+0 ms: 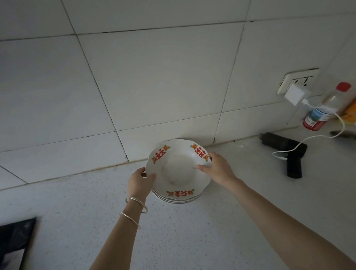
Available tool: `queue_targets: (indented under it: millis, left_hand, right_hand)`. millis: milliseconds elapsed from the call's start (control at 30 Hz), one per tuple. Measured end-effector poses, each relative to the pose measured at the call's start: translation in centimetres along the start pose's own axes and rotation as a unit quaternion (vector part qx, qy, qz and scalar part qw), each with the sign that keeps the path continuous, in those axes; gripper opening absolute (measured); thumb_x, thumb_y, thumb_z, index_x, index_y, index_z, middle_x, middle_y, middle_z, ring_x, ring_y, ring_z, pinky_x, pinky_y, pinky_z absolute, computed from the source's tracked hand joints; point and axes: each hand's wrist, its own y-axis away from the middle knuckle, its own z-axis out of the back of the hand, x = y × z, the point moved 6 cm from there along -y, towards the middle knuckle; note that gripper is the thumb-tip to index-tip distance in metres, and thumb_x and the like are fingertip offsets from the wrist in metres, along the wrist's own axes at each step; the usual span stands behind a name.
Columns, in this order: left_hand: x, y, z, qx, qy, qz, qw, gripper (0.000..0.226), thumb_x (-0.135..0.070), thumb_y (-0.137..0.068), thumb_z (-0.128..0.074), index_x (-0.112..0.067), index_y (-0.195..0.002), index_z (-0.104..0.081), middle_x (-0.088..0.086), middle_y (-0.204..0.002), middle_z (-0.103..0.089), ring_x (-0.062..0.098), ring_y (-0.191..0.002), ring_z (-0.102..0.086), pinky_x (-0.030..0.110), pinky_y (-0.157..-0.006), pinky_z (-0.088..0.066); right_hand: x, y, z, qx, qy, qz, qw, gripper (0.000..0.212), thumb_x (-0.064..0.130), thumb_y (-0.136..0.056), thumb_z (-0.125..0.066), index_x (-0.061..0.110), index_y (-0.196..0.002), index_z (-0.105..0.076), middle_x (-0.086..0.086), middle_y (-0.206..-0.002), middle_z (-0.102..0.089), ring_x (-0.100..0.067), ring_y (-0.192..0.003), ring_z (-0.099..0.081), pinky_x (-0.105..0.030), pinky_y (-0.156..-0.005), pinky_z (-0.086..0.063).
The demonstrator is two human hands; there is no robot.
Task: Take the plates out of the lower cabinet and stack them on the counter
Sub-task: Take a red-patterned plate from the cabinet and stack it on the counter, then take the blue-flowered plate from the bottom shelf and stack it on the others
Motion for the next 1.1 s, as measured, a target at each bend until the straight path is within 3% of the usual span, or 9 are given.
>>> queue_targets:
  millis: [67, 167, 233, 400, 500, 600, 700, 1100]
  left_hand:
    - [-0.4, 0.6, 0.6, 0.008, -0.035, 0.002, 0.999, 0.05, -0.019, -0.084, -0.064, -0.004, -0.13, -0.051, 0.014, -0.118, -0.062, 0.03, -0.104, -0.059, 0.036, -0.084, -0.047]
    - [-1.6, 2.3, 1.3, 0.018, -0.107, -0.02, 0.994, 0.059, -0.023, -0.086, -0.063, -0.006, -0.137, -0.041, 0.016, -0.132, -0.05, 0.029, -0.113, -0.054, 0.037, -0.091, -0.043]
    - [-3.1, 4.2, 1.9, 0.006, -0.153, -0.072, 0.986, 0.058, -0.023, -0.086, -0.062, -0.007, -0.138, -0.04, 0.016, -0.135, -0.046, 0.029, -0.115, -0.052, 0.038, -0.094, -0.044]
    - [-7.0, 11.6, 4.2, -0.085, -0.269, -0.241, 0.929, 0.05, -0.028, -0.085, -0.057, -0.012, -0.132, -0.049, 0.009, -0.131, -0.054, 0.031, -0.12, -0.048, 0.049, -0.104, -0.034]
    - [-6.8, 16.8, 6.2, -0.14, -0.297, -0.276, 0.903, 0.049, -0.034, -0.084, -0.055, -0.012, -0.128, -0.053, 0.009, -0.128, -0.057, 0.032, -0.123, -0.048, 0.058, -0.106, -0.029]
    - [-4.9, 21.5, 8.2, -0.168, -0.337, -0.273, 0.885, 0.056, -0.045, -0.084, -0.039, -0.012, -0.127, -0.053, 0.008, -0.13, -0.057, 0.032, -0.126, -0.047, 0.059, -0.105, -0.029]
    - [-2.3, 25.2, 10.2, -0.182, -0.356, -0.251, 0.882, 0.057, -0.047, -0.086, -0.036, -0.013, -0.129, -0.052, 0.008, -0.132, -0.055, 0.033, -0.128, -0.045, 0.059, -0.106, -0.027]
    - [10.6, 38.7, 17.4, -0.215, -0.329, -0.133, 0.91, 0.052, -0.044, -0.087, -0.041, -0.013, -0.128, -0.053, 0.007, -0.128, -0.058, 0.029, -0.119, -0.053, 0.043, -0.097, -0.044]
  right_hand:
    - [0.5, 1.0, 1.0, 0.02, -0.003, 0.028, 0.999, 0.06, 0.057, -0.068, -0.063, 0.019, -0.114, -0.053, -0.005, -0.109, -0.061, -0.024, -0.098, -0.06, -0.036, -0.077, -0.052]
    - [2.4, 3.7, 3.4, 0.02, 0.019, 0.071, 0.997, 0.056, 0.036, -0.081, -0.065, 0.015, -0.129, -0.045, -0.011, -0.127, -0.052, -0.028, -0.117, -0.049, -0.036, -0.093, -0.041]
    - [3.7, 5.3, 5.0, 0.002, 0.035, 0.105, 0.994, 0.06, 0.028, -0.085, -0.064, 0.009, -0.136, -0.037, -0.012, -0.135, -0.046, -0.026, -0.122, -0.044, -0.029, -0.094, -0.035]
    - [6.8, 10.5, 7.9, -0.023, 0.07, 0.209, 0.975, 0.058, 0.025, -0.085, -0.063, 0.011, -0.136, -0.039, -0.007, -0.137, -0.044, -0.02, -0.124, -0.043, -0.02, -0.094, -0.029]
    - [8.3, 14.7, 8.8, -0.062, 0.114, 0.304, 0.944, 0.054, 0.027, -0.085, -0.062, 0.007, -0.132, -0.044, -0.009, -0.136, -0.047, -0.023, -0.125, -0.044, -0.029, -0.101, -0.033]
    - [9.1, 18.8, 7.9, -0.085, 0.168, 0.384, 0.904, 0.055, 0.039, -0.085, -0.048, 0.008, -0.13, -0.047, -0.01, -0.136, -0.049, -0.027, -0.128, -0.043, -0.042, -0.102, -0.039]
    - [9.5, 22.3, 5.6, -0.069, 0.192, 0.422, 0.883, 0.055, 0.042, -0.087, -0.044, 0.01, -0.132, -0.045, -0.008, -0.138, -0.047, -0.025, -0.132, -0.038, -0.047, -0.107, -0.034]
    - [14.1, 35.8, -8.7, 0.09, 0.211, 0.511, 0.829, 0.06, 0.047, -0.088, -0.031, 0.015, -0.139, -0.035, -0.004, -0.147, -0.037, -0.018, -0.137, -0.027, -0.043, -0.112, -0.02]
